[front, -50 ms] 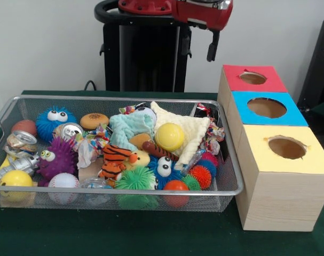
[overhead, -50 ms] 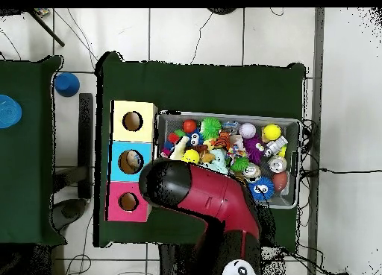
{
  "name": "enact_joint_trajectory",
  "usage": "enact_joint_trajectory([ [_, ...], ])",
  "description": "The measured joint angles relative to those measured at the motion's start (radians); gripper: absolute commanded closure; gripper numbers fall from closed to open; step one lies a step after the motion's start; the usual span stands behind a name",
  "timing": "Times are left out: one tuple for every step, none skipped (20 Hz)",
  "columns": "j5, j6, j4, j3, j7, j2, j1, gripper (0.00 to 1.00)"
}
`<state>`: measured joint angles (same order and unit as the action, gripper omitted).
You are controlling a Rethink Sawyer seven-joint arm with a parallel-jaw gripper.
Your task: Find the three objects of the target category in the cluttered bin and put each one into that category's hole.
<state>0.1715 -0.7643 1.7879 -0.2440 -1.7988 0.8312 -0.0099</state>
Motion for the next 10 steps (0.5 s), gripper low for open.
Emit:
enact_joint_trajectory([
  [-0.009,0.003,0.005,0.009,0.000,0.000,-0.008,0.00],
  [-0.016,0.005,0.008,0.014,0.000,0.000,-0.012,0.00],
  [-0.021,0.007,0.010,0.018,0.000,0.000,-0.015,0.00],
  [-0.031,0.011,0.013,0.026,0.000,0.000,-0.021,0.00],
  [-0.039,0.014,0.016,0.031,0.000,0.000,-0.026,0.00],
  [-0.044,0.017,0.017,0.035,0.000,0.000,-0.030,0.00],
  [-0.053,0.020,0.018,0.040,0.000,0.000,-0.034,0.00],
  [-0.067,0.031,0.018,0.049,0.000,0.000,-0.042,0.00],
  [-0.082,0.042,0.019,0.058,0.000,0.000,-0.050,0.00],
  [-0.092,0.052,0.020,0.064,0.000,0.000,-0.057,0.00],
])
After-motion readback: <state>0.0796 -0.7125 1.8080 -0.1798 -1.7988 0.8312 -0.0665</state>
